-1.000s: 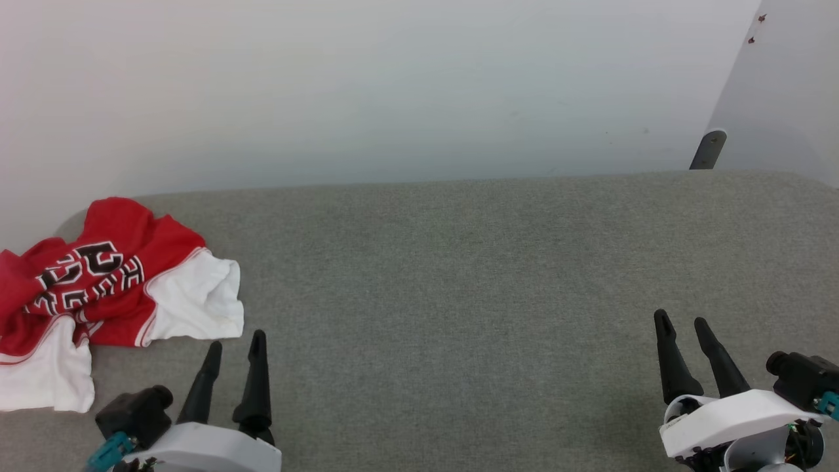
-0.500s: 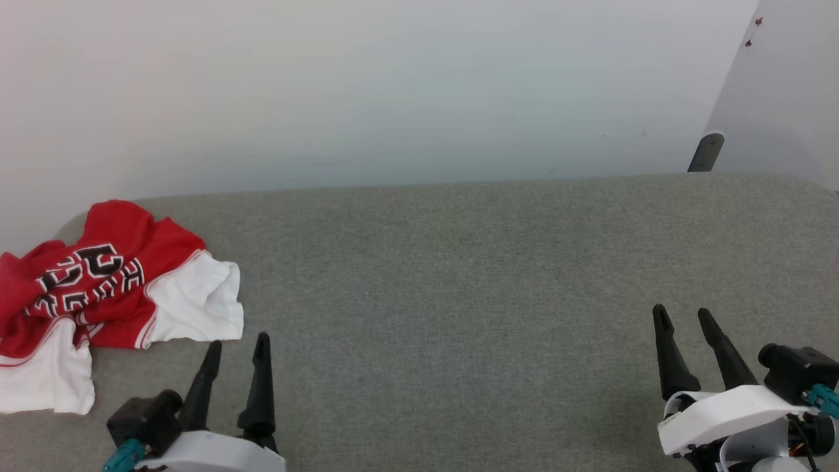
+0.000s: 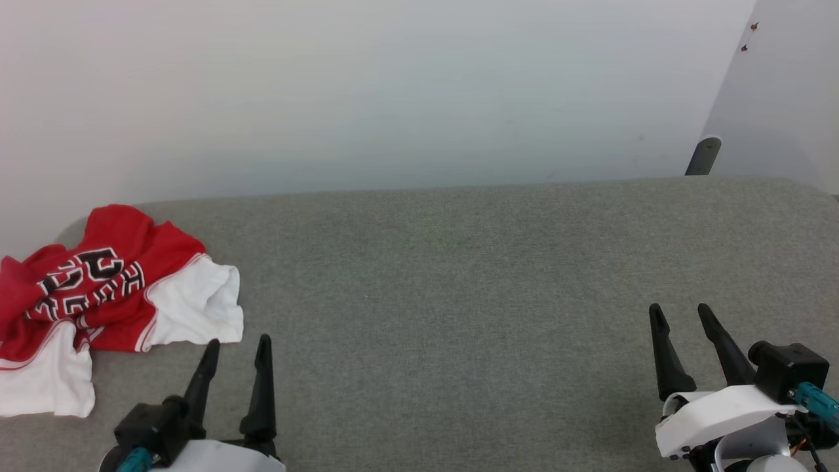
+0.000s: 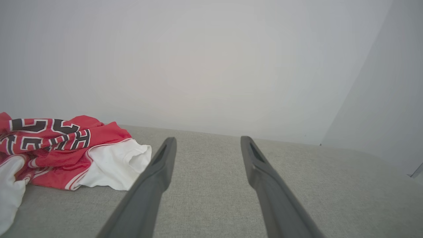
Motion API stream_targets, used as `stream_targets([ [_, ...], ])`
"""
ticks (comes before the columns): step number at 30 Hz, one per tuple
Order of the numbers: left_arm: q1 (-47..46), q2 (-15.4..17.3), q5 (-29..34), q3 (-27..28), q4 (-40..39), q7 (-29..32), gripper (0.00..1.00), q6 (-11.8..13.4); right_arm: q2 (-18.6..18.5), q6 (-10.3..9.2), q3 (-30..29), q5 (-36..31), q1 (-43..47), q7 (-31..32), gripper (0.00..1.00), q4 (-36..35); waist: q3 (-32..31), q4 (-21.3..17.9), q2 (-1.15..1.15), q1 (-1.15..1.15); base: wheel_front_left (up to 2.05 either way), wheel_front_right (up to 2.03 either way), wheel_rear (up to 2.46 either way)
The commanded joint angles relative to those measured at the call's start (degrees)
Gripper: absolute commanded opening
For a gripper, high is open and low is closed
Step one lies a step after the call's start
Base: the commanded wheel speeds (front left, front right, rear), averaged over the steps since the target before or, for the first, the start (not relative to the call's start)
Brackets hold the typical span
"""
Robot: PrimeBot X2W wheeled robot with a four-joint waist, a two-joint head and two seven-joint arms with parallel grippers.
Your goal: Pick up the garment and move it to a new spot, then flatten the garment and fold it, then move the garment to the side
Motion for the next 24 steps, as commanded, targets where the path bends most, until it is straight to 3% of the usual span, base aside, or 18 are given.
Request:
stream_targets([
  [1,0.3,0.2,1.2,0.0,-0.6,-0.5,1.00,0.1,0.1,0.04,0.3,-1.3,-0.6,-0.4,1.00,-0.4,-0.1,0.0,0.00,0.00,0.00,0.00,0.00],
  [15,1.1,1.0,5.7,0.2,-0.9,-1.9,1.00,0.5,0.1,0.04,0.0,-7.1,-0.5,-0.9,1.00,-0.8,-0.6,-0.3,0.00,0.00,0.00,0.00,0.00],
  [24,1.4,0.9,4.8,0.5,-0.4,-1.7,1.00,0.4,0.1,0.04,-0.3,-7.1,-0.2,-0.7,1.00,-0.9,-0.5,-0.4,0.00,0.00,0.00,0.00,0.00],
])
